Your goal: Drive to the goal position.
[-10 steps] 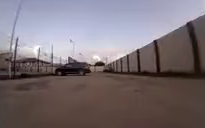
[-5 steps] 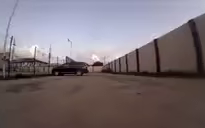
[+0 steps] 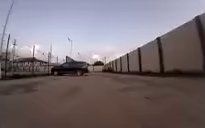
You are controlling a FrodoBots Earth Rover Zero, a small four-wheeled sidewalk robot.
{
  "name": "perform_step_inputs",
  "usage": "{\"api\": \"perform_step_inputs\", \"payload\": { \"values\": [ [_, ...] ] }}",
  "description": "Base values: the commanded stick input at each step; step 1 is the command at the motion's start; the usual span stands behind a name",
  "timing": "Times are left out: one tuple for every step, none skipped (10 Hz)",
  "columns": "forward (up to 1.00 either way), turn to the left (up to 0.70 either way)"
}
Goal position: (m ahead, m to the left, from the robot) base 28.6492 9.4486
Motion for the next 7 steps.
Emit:
{"api": "perform_step_inputs", "payload": {
  "values": [
    [1.0, 0.0],
    [1.0, 0.0],
    [1.0, 0.0],
    [1.0, 0.0],
    [1.0, 0.0],
    [1.0, 0.0],
    [1.0, 0.0]
  ]
}}
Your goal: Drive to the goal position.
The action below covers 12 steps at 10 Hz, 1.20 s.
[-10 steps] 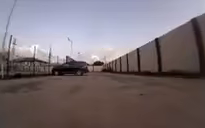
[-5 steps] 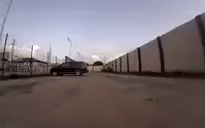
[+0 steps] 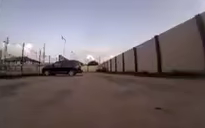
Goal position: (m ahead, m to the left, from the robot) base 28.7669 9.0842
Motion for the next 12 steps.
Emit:
{"api": "perform_step_inputs", "payload": {
  "values": [
    [1.0, 0.0],
    [1.0, 0.0],
    [1.0, 0.0],
    [1.0, 0.0],
    [1.0, 0.0],
    [1.0, 0.0],
    [1.0, 0.0],
    [1.0, 0.0],
    [1.0, 0.0],
    [1.0, 0.0],
    [1.0, 0.0],
    [1.0, 0.0]
  ]
}}
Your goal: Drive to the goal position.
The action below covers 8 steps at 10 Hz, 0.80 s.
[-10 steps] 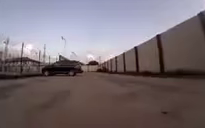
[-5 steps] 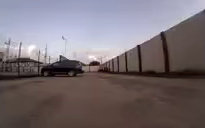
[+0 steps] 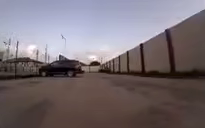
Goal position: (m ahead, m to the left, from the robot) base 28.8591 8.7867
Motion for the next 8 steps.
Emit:
{"api": "perform_step_inputs", "payload": {
  "values": [
    [1.0, 0.0],
    [1.0, 0.0],
    [1.0, 0.0],
    [1.0, 0.0],
    [1.0, 0.0],
    [1.0, 0.0],
    [1.0, 0.0],
    [1.0, -0.04]
  ]
}}
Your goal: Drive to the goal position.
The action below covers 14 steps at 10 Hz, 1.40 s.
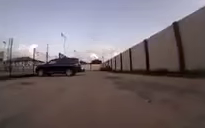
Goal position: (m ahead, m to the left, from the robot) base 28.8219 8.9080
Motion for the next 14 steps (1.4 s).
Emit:
{"api": "perform_step_inputs", "payload": {
  "values": [
    [1.0, -0.2],
    [1.0, -0.24],
    [1.0, -0.18],
    [1.0, 0.0],
    [1.0, 0.0],
    [1.0, 0.0],
    [1.0, 0.0],
    [1.0, 0.0],
    [1.0, 0.0],
    [1.0, 0.0],
    [1.0, 0.0],
    [1.0, 0.0],
    [1.0, 0.0],
    [1.0, 0.0]
  ]
}}
